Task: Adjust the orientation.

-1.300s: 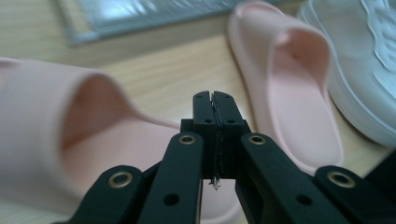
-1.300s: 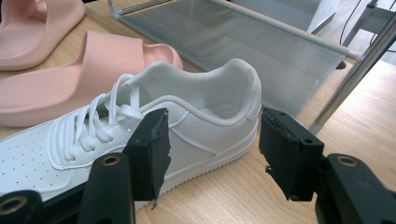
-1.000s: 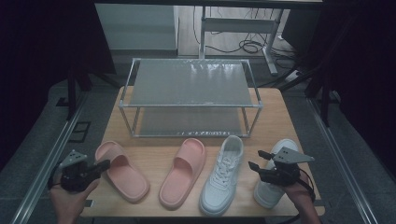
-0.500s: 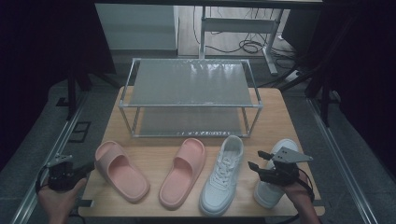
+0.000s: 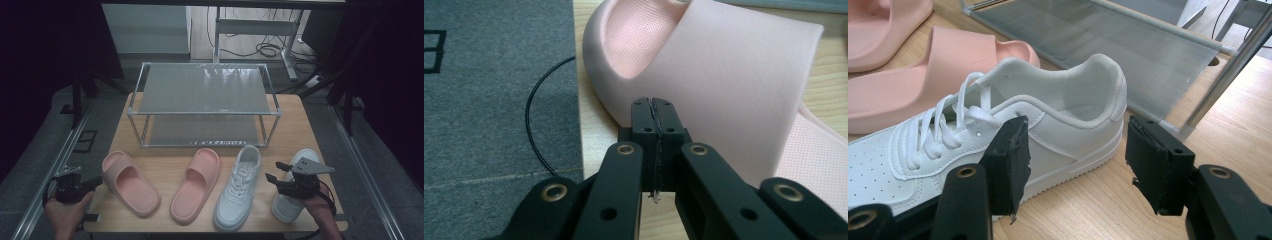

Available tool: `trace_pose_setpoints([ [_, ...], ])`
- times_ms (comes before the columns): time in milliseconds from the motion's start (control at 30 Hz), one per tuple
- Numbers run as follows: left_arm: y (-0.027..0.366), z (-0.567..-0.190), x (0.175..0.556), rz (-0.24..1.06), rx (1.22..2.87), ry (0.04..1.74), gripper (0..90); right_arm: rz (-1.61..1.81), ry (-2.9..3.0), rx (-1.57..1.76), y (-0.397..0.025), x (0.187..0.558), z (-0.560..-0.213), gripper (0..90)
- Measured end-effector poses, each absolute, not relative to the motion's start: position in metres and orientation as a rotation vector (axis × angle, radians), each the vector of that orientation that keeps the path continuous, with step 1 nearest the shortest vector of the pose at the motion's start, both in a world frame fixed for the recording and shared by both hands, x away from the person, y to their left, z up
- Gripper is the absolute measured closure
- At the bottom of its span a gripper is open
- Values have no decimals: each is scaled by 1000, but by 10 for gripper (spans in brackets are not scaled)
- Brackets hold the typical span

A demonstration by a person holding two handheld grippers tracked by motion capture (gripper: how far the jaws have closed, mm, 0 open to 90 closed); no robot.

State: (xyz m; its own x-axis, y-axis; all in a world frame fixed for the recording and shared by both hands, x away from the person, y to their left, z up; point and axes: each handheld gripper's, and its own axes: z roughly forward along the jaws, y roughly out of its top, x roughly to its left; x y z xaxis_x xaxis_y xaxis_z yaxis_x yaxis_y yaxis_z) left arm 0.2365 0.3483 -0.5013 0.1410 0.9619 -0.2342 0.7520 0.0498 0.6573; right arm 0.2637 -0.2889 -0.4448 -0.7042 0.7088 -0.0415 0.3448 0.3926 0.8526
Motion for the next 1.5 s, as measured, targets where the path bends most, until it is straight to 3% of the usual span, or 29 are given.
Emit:
trace_pose_setpoints([
  [867,349,-514,270,339,1777,1684,900,1245,2244,921,-292,264,-444,433],
  [1500,299,-517,295,259,1897,1551,899,1241,2249,911,-292,264,-445,433],
])
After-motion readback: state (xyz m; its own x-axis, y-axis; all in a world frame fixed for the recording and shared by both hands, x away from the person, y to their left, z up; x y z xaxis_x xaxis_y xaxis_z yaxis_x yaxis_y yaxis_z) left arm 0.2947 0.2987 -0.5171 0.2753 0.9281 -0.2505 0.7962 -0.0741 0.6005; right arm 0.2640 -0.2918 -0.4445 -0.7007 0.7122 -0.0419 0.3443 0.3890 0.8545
